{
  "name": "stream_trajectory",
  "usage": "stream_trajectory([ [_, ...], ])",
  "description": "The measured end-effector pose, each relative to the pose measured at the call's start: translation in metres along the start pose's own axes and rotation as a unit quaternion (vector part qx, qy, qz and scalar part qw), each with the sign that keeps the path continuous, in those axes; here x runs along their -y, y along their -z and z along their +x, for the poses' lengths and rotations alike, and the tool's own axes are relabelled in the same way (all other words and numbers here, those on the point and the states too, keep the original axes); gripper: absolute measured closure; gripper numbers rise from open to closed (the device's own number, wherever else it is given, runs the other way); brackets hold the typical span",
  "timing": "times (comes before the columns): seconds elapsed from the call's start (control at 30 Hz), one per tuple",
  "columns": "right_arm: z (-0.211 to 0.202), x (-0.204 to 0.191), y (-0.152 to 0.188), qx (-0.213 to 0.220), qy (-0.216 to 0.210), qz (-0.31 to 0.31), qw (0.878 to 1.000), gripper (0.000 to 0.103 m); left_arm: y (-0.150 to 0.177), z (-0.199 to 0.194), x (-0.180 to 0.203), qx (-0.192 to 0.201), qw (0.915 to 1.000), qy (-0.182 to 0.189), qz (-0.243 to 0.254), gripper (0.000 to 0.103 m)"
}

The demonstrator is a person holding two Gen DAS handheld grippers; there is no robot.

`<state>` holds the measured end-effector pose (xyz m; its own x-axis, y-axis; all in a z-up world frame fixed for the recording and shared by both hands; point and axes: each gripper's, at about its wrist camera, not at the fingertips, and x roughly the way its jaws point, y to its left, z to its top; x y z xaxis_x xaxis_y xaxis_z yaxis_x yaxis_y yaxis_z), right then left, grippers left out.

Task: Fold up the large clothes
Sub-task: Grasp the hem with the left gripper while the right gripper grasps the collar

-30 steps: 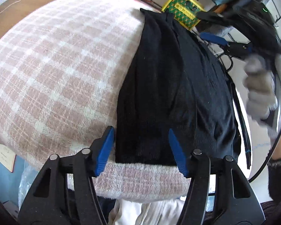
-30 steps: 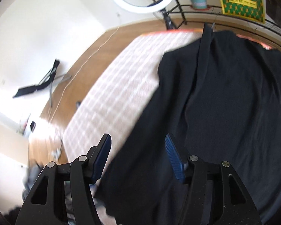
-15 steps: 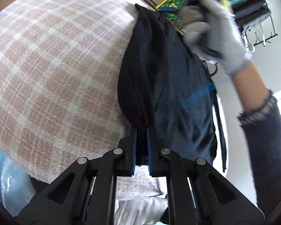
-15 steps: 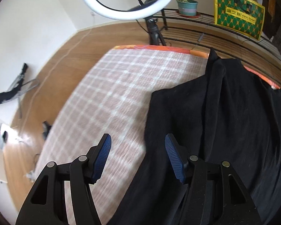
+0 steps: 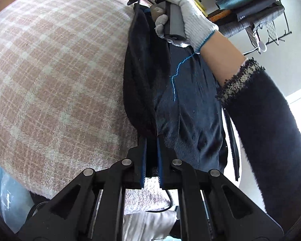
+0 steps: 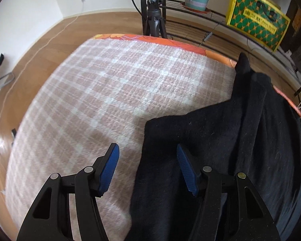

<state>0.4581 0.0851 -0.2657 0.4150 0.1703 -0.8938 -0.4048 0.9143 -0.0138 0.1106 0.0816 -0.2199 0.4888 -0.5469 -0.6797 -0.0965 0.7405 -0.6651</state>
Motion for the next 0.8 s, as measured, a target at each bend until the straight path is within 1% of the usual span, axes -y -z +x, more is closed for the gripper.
stream_trajectory([
  [0.07, 0.002, -0.001, 0.001, 0.001, 0.023, -0.017, 1.000, 0.057, 0.000, 0.004, 0.006, 0.000, 1.0000, -0.002, 0.004, 0.096],
  [0.1, 0.002, -0.001, 0.002, 0.003, 0.035, -0.027, 0.999, 0.066, 0.001, 0.006, 0.009, 0.000, 1.0000, -0.005, 0.004, 0.096],
  [0.13, 0.001, -0.001, 0.003, 0.005, 0.046, -0.035, 0.998, 0.074, 0.003, 0.008, 0.011, 0.000, 1.0000, -0.006, 0.004, 0.096],
  [0.17, 0.000, 0.001, 0.003, 0.007, 0.050, -0.036, 0.998, 0.077, 0.003, 0.010, 0.013, 0.001, 0.9999, -0.009, 0.004, 0.096],
  [0.2, -0.001, 0.003, 0.003, 0.008, 0.058, -0.034, 0.998, 0.090, 0.004, 0.011, 0.015, 0.002, 0.9999, -0.011, 0.004, 0.096],
  [0.23, -0.001, 0.006, 0.003, 0.009, 0.064, -0.032, 0.997, 0.096, 0.004, 0.012, 0.016, 0.002, 0.9999, -0.012, 0.004, 0.096],
  [0.37, -0.005, 0.024, -0.001, 0.016, 0.020, 0.006, 1.000, 0.098, 0.009, 0.011, 0.023, 0.010, 0.9999, -0.013, 0.006, 0.096],
  [0.5, -0.011, 0.046, -0.004, 0.025, -0.036, 0.057, 0.997, 0.098, 0.008, 0.010, 0.038, 0.020, 0.9995, -0.014, 0.020, 0.097],
  [0.7, -0.034, 0.087, -0.005, 0.058, -0.105, 0.123, 0.985, 0.098, 0.005, 0.010, 0.070, 0.024, 0.9987, -0.002, 0.045, 0.097],
  [0.8, -0.051, 0.112, 0.001, 0.081, -0.135, 0.150, 0.976, 0.098, 0.005, 0.012, 0.088, 0.022, 0.9978, 0.004, 0.062, 0.097],
])
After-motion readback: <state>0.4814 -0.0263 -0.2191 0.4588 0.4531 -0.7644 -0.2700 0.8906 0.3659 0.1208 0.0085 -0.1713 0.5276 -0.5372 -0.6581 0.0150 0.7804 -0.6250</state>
